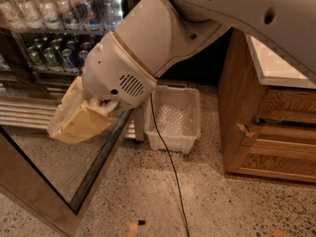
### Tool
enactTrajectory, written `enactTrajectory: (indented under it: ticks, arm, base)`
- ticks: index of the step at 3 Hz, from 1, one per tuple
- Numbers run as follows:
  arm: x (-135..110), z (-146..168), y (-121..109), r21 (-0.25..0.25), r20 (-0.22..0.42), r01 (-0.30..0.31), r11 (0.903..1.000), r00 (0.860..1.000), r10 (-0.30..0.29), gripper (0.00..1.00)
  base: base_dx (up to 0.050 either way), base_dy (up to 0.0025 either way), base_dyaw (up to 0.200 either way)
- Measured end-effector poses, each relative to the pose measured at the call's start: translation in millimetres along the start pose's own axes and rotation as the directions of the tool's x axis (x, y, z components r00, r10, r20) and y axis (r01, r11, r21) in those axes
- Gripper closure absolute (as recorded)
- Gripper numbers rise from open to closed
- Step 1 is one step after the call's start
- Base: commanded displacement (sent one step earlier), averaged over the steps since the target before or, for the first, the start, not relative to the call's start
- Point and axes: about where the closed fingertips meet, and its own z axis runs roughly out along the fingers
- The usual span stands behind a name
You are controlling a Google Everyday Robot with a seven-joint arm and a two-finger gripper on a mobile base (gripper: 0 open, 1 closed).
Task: Close right fridge door
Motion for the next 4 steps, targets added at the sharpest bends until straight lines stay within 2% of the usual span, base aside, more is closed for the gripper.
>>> enactTrajectory:
  ticks: [1, 2, 3, 4]
  arm:
    - [-2.1, 6.3, -5.2, 0.080, 0.022, -0.029, 0.9964, 0.999, 0.028, 1.00]
    - [-5.8, 7.0, -23.0, 0.160, 0.046, -0.038, 0.9864, 0.998, 0.031, 1.00]
    - [-7.5, 8.5, -20.3, 0.181, 0.060, -0.041, 0.9826, 0.998, 0.030, 1.00]
    - [-24.9, 27.5, 6.6, 0.257, 0.096, -0.050, 0.9650, 0.995, 0.026, 1.00]
  base:
    - [0.000, 0.00000, 0.000]
    - [0.000, 0.00000, 0.000]
    - [0.000, 0.00000, 0.000]
    - [0.000, 0.00000, 0.000]
